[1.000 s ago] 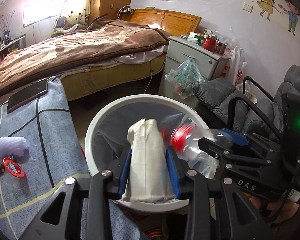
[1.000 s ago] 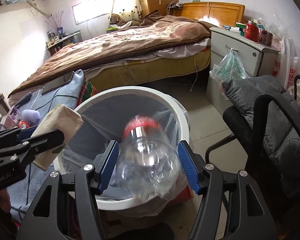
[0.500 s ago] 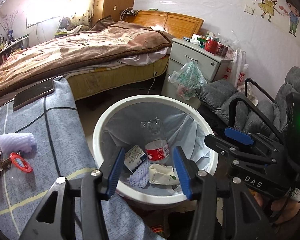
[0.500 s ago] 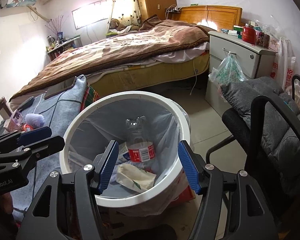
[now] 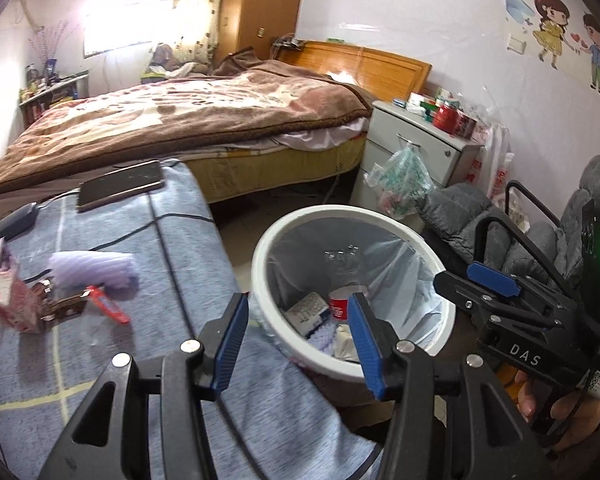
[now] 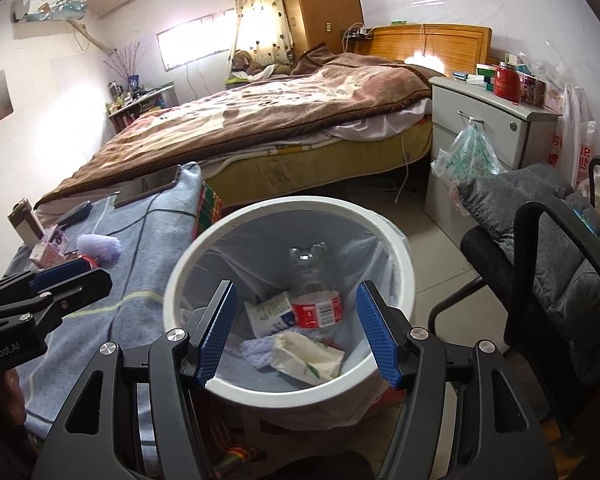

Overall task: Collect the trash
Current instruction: 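Move both tools back over the bed toward the patterned paper wrapper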

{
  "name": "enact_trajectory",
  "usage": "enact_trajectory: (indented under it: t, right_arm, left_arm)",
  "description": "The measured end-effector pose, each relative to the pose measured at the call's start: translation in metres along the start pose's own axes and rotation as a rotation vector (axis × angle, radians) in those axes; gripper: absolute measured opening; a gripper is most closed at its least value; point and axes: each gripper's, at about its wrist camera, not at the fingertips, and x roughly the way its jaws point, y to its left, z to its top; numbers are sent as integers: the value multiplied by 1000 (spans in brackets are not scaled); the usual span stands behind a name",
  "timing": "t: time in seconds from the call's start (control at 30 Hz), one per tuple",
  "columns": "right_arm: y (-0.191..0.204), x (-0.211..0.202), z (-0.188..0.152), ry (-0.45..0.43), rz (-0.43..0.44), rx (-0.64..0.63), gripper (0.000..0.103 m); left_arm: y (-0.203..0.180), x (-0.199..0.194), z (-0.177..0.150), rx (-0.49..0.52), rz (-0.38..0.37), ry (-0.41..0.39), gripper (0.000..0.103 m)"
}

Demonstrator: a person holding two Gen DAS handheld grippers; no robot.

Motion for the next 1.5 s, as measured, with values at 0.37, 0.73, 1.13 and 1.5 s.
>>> enact_trajectory:
  t: [0.37, 0.73, 1.13, 1.5]
  right_arm:
    - [47, -8, 1, -32, 72, -66, 63]
    - [93, -7, -3, -35, 153, -117, 63]
    - [145, 7, -10, 6, 212, -185, 63]
    - [189, 35, -14, 69, 243, -235, 63]
  left_arm:
    - [44, -40, -17, -50, 83, -52, 57]
    - [93, -71, -38, -125, 164, -74, 58]
    - [158, -99, -63, -215, 260, -85, 59]
    - [227, -116, -89, -323, 354, -82, 64]
